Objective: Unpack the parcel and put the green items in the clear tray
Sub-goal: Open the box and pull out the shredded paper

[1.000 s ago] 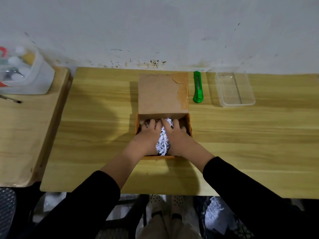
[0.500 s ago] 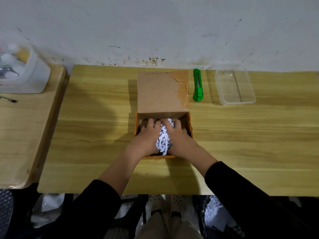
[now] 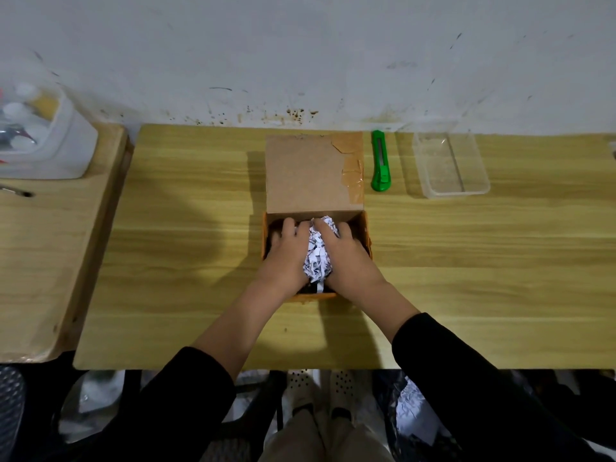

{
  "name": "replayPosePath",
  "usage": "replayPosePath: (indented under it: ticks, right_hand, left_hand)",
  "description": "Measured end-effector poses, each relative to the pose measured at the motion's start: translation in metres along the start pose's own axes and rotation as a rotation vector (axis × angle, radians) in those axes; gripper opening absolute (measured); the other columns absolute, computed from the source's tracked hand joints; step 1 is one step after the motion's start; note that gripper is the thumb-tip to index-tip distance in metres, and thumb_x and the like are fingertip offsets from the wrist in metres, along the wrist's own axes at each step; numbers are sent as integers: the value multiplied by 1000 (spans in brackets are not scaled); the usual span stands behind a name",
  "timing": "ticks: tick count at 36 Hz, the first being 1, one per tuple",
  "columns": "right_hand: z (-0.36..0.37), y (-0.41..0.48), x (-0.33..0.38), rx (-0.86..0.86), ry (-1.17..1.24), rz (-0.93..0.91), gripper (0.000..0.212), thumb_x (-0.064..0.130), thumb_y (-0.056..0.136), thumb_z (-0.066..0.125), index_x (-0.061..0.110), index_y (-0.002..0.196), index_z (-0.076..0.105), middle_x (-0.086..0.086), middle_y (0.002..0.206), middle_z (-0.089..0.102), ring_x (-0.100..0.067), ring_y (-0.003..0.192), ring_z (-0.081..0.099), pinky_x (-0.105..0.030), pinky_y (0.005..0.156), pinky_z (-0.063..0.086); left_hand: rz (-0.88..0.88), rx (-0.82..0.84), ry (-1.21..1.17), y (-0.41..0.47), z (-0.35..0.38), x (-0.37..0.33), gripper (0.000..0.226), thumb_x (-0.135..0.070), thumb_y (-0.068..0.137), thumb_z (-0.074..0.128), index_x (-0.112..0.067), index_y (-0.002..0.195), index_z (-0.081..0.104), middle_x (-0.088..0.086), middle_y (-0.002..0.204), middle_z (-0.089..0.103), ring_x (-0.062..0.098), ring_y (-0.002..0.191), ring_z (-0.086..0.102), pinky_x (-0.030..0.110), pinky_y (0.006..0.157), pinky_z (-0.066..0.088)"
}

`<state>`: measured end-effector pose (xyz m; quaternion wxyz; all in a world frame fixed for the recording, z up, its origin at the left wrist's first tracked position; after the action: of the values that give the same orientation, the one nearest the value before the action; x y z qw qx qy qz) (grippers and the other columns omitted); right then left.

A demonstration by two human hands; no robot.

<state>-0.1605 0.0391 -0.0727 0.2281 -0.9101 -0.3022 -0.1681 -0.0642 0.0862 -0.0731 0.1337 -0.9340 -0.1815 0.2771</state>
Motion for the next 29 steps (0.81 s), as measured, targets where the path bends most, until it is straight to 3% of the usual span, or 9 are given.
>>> replayPosePath:
  ticks: [6,10,17,22,29]
  right_hand:
    - [1,-5,0,-116,52,-16,83,4,74,62,24,143,20,-17,131,37,-38,96,53,-46,88,49]
    - [-4,-10,0,-179,72,-29,87,1,72,64,27,143,20,-16,133,35,-36,99,52,-46,89,48]
    - [-34,-13,7,-227,82,-48,92,-2,68,68,27,142,20,-17,131,35,-38,98,53,-47,84,51]
    - [-81,-12,2,-262,134,-68,101,5,61,79,26,142,22,-15,128,35,-37,96,54,-44,82,52]
    - [-141,-32,-47,-294,156,-16,87,9,71,72,23,142,25,-15,127,37,-37,104,55,-41,86,51]
  left_hand:
    - [72,-104,71,-5,-3,-2,78,3,77,61,-16,143,23,6,133,29,29,108,40,36,90,41]
    - [119,-146,107,-8,-8,-5,82,6,74,63,-15,143,24,7,135,30,29,109,40,37,92,43]
    - [196,-220,127,-9,-37,-20,73,-3,79,65,-17,139,26,4,132,29,29,118,36,42,87,48]
    - [246,-243,112,0,-67,-55,73,-9,80,68,-22,139,26,2,127,26,28,112,37,42,84,47]
    - [284,-152,72,18,-65,-134,78,-19,79,71,-21,142,25,7,133,30,31,117,36,44,90,41]
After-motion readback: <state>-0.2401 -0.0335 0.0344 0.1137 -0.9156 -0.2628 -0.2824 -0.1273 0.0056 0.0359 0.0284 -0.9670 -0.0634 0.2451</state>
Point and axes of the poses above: each hand's wrist, its own y-axis towards the middle knuckle, its own z-axis out of the palm, x = y × z, the point moved 3 cm from there along y, towards the middle knuckle
